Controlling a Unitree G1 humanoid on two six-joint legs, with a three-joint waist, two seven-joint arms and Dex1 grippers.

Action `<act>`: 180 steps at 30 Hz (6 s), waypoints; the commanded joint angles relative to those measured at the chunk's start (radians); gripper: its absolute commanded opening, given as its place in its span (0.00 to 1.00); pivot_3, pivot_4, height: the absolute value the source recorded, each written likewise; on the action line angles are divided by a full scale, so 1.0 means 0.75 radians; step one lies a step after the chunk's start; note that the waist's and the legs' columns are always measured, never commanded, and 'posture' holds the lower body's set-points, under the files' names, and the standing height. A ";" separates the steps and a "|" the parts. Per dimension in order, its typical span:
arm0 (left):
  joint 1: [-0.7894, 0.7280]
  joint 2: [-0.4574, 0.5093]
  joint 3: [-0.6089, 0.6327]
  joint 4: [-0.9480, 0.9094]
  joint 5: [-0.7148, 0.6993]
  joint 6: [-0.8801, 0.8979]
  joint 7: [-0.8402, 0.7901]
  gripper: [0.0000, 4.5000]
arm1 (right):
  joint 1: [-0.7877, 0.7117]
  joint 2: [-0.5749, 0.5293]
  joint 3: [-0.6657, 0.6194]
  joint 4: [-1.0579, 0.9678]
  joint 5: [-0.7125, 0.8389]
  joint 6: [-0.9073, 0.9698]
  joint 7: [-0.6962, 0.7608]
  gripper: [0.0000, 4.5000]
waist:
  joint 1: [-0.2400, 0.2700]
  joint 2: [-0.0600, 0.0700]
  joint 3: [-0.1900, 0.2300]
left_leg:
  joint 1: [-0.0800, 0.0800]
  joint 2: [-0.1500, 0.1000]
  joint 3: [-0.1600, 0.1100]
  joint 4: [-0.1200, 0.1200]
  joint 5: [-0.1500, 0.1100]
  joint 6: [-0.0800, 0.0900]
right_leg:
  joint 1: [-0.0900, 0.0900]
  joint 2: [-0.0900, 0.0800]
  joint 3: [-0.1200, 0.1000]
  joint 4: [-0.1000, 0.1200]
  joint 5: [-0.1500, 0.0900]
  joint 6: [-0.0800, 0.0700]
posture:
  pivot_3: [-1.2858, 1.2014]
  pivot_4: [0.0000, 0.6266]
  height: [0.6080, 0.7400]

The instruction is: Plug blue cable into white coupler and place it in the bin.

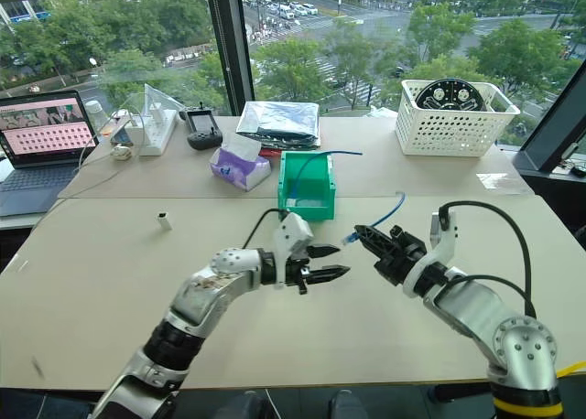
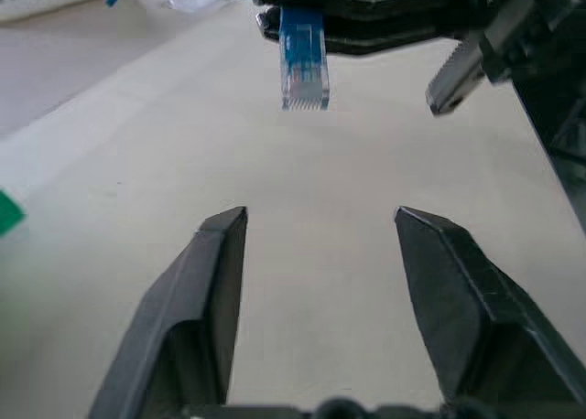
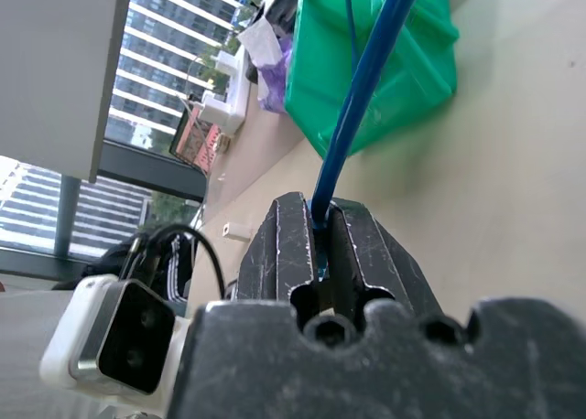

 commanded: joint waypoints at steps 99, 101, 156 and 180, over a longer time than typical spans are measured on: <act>-0.225 -0.024 -0.142 -0.070 -0.057 0.837 0.200 0.14 | 0.080 0.458 0.243 -0.324 -0.942 0.150 0.022 0.00 | -0.012 -0.002 0.001 | -0.002 -0.004 -0.001 0.001 -0.001 0.005 | -0.002 -0.003 -0.001 0.001 0.005 0.005 | 0.52 0.24 0.97; -0.224 -0.024 -0.140 -0.071 -0.062 0.839 0.205 0.14 | 0.081 0.465 0.244 -0.324 -0.948 0.156 0.025 0.00 | -0.012 -0.002 0.001 | -0.002 -0.004 -0.001 0.001 -0.001 0.005 | -0.002 -0.003 -0.001 0.001 0.005 0.005 | 0.52 0.24 0.97; -0.224 0.006 -0.180 -0.098 -0.075 0.835 0.205 0.14 | 0.088 0.586 0.156 -0.245 -0.929 0.182 0.060 0.00 | -0.011 -0.002 0.001 | -0.002 -0.005 -0.001 0.001 -0.001 0.005 | -0.002 -0.003 -0.001 0.002 0.005 0.004 | 0.52 0.24 0.97; -0.292 -0.029 -0.185 -0.047 -0.064 0.874 0.219 0.14 | 0.031 0.402 0.344 -0.327 -1.210 0.294 0.212 0.00 | -0.011 -0.002 0.001 | 0.000 -0.005 -0.001 0.001 -0.001 0.005 | -0.001 -0.003 -0.001 0.002 0.004 0.004 | 0.52 0.24 0.97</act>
